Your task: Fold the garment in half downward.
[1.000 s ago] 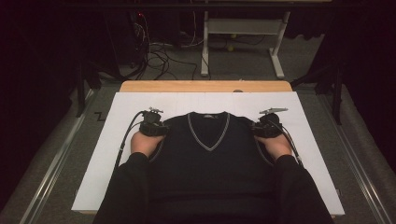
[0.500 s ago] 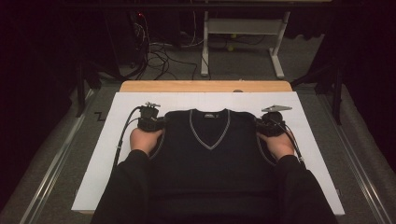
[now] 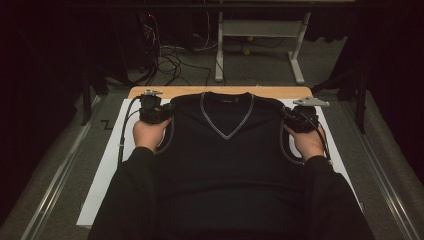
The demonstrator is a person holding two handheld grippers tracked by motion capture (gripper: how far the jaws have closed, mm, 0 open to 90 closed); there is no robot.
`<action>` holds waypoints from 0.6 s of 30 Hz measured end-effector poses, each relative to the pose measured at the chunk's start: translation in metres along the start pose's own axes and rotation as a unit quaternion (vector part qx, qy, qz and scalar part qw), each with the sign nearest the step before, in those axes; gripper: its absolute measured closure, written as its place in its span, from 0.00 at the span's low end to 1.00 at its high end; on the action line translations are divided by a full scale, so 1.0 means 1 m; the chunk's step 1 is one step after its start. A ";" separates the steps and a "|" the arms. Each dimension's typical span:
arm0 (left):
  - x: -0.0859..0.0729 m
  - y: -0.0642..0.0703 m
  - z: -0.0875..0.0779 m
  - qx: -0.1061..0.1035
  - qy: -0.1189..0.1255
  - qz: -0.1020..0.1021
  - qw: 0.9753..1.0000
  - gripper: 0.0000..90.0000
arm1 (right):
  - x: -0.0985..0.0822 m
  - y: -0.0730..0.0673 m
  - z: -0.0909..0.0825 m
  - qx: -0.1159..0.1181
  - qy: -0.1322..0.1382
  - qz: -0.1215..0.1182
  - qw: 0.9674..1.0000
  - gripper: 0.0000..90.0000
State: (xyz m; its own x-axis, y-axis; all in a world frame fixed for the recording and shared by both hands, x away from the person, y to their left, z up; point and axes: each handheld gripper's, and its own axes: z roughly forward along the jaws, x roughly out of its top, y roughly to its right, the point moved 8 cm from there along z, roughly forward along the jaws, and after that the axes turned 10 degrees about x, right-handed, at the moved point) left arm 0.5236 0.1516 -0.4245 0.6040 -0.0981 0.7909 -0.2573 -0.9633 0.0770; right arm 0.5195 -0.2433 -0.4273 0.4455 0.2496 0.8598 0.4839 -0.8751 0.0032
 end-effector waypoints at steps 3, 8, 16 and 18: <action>0.009 -0.001 -0.005 0.007 0.014 0.002 1.000 0.78 | 0.015 -0.001 -0.004 -0.004 0.017 -0.005 1.000 0.87; 0.026 -0.004 -0.018 0.015 0.041 0.007 0.999 0.79 | 0.038 -0.002 -0.016 -0.013 0.041 -0.017 0.999 0.87; 0.048 -0.005 -0.034 0.025 0.082 0.003 0.996 0.79 | 0.072 -0.002 -0.036 -0.030 0.080 -0.025 0.996 0.87; 0.052 -0.005 -0.035 0.027 0.084 0.001 0.996 0.79 | 0.077 -0.003 -0.037 -0.036 0.084 -0.027 0.995 0.87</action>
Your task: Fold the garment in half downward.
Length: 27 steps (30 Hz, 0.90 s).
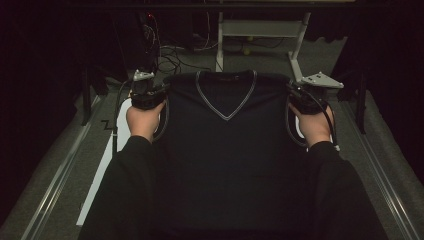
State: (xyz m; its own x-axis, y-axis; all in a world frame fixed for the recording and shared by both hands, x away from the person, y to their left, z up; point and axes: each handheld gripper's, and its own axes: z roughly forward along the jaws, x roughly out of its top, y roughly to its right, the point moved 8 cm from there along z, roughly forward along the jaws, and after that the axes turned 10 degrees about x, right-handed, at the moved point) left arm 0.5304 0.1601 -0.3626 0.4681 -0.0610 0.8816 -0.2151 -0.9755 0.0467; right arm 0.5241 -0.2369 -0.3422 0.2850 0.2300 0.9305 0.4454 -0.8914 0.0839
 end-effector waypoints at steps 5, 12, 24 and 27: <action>0.019 0.000 -0.006 0.005 0.017 0.010 1.000 0.79 | 0.016 0.003 -0.002 -0.009 0.016 -0.002 1.000 0.87; 0.045 -0.001 -0.014 0.011 0.033 0.019 0.999 0.79 | 0.036 0.010 -0.008 -0.026 0.034 -0.015 0.999 0.87; 0.021 0.004 -0.012 -0.006 0.026 0.019 0.999 0.79 | 0.033 0.007 -0.015 -0.014 0.039 -0.016 0.999 0.87; 0.003 0.007 -0.018 -0.023 0.020 0.030 0.999 0.79 | 0.020 0.001 -0.020 -0.002 0.039 -0.014 0.999 0.87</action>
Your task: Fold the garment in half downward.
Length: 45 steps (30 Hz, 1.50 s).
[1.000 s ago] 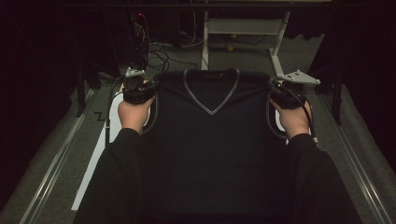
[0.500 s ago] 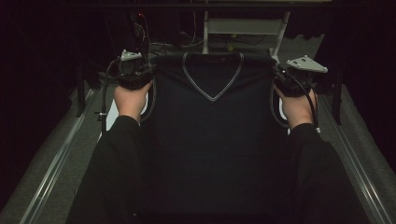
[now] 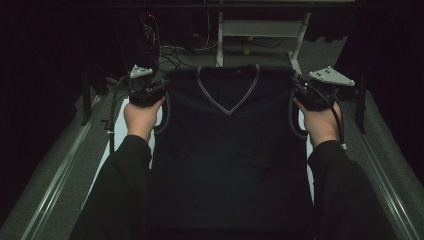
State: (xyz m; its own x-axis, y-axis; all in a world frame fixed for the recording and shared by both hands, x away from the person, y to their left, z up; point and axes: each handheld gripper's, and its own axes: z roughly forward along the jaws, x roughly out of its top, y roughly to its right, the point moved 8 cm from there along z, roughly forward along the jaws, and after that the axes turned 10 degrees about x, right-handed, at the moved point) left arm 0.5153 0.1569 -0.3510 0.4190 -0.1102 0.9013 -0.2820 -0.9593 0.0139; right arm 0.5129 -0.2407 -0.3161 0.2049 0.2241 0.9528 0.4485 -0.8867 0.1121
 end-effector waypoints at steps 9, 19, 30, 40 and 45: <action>-0.051 0.014 -0.034 -0.044 0.004 0.018 0.999 0.79 | -0.045 -0.028 -0.037 0.039 0.010 -0.007 0.999 0.87; -0.108 0.031 -0.074 -0.067 -0.009 0.042 0.997 0.79 | -0.102 -0.054 -0.077 0.070 -0.003 -0.027 0.997 0.87; -0.169 0.051 -0.113 -0.102 -0.038 0.059 0.992 0.79 | -0.159 -0.078 -0.124 0.097 -0.023 -0.021 0.995 0.87; -0.199 0.063 -0.151 -0.120 -0.051 0.066 0.989 0.79 | -0.174 -0.092 -0.158 0.104 -0.015 -0.002 0.994 0.87; -0.220 0.060 -0.150 -0.125 -0.080 0.065 0.987 0.78 | -0.188 -0.101 -0.165 0.118 -0.036 0.003 0.992 0.86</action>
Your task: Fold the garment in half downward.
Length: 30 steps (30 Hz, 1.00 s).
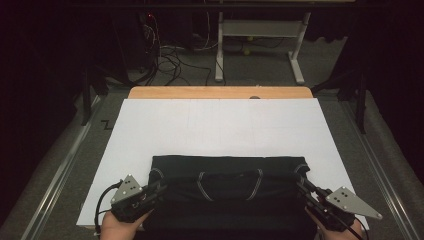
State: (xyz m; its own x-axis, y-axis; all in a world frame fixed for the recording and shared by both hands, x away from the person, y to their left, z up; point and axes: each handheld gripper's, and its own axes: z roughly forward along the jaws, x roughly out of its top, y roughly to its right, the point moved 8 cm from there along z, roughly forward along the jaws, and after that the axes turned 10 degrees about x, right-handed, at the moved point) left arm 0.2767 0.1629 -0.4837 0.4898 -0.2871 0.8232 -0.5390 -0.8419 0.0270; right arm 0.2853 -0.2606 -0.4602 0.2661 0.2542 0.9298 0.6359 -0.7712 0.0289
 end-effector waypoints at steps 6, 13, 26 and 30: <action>-0.013 -0.005 0.018 -0.012 -0.038 -0.018 0.999 0.78 | -0.020 0.000 0.007 0.009 -0.045 0.019 0.999 0.86; -0.018 -0.012 0.039 -0.010 -0.069 -0.026 0.997 0.76 | -0.038 0.008 0.023 0.011 -0.100 0.051 0.994 0.83; -0.011 -0.026 0.025 0.000 -0.034 -0.052 0.998 0.51 | -0.031 0.013 0.018 0.012 -0.069 0.064 0.996 0.58; 0.003 -0.051 0.021 0.029 -0.022 -0.067 0.997 0.46 | -0.021 0.032 0.016 -0.019 -0.055 0.079 0.995 0.49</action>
State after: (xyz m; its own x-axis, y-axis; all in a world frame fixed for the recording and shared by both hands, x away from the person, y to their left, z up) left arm 0.3199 0.1954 -0.4950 0.5847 -0.1898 0.7888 -0.4279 -0.8981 0.1011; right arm 0.3117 -0.2810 -0.4845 0.4394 0.1881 0.8784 0.5523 -0.8278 -0.0990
